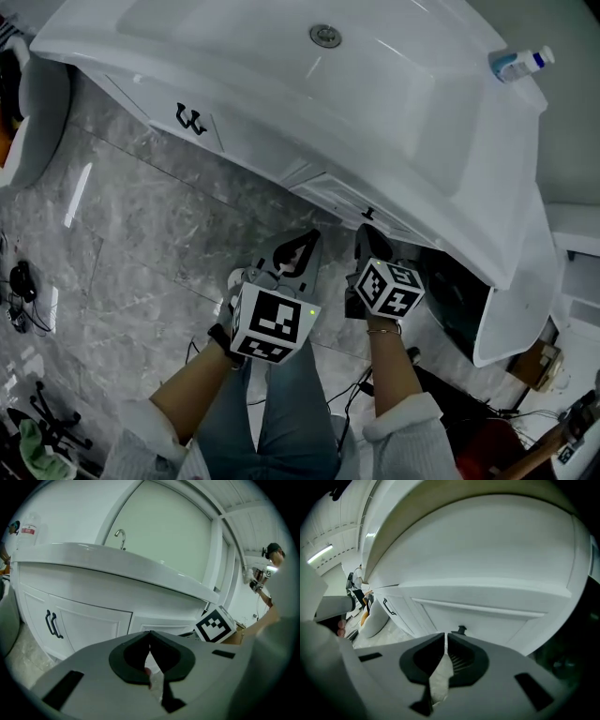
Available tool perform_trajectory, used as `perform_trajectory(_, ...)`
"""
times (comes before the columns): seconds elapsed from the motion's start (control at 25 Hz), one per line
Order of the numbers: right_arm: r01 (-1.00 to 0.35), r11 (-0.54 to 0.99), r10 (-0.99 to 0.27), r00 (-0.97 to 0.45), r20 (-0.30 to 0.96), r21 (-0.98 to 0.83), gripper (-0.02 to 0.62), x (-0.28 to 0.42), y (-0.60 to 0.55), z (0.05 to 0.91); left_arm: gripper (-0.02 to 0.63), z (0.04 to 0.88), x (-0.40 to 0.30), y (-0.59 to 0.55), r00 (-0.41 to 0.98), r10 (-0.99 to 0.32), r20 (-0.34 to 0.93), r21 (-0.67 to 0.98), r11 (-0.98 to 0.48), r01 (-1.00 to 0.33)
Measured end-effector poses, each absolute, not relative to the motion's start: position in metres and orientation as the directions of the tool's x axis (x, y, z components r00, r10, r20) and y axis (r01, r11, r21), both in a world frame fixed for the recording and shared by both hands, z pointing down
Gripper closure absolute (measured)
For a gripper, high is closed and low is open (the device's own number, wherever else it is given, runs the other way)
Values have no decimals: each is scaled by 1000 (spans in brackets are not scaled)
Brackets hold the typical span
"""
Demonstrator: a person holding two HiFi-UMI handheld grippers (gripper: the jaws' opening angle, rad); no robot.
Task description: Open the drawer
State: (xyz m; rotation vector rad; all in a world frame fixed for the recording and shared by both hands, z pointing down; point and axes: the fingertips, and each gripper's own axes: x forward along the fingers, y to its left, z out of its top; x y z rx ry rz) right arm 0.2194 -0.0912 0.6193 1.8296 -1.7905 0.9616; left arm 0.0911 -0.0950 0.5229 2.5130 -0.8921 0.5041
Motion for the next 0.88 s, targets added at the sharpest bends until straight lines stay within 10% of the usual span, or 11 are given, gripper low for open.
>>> perform_trajectory(0.88, -969, -192, -642, 5, 766, -155, 423, 241, -121, 649, 589, 549, 84, -98, 715, -504, 484, 321, -658, -681)
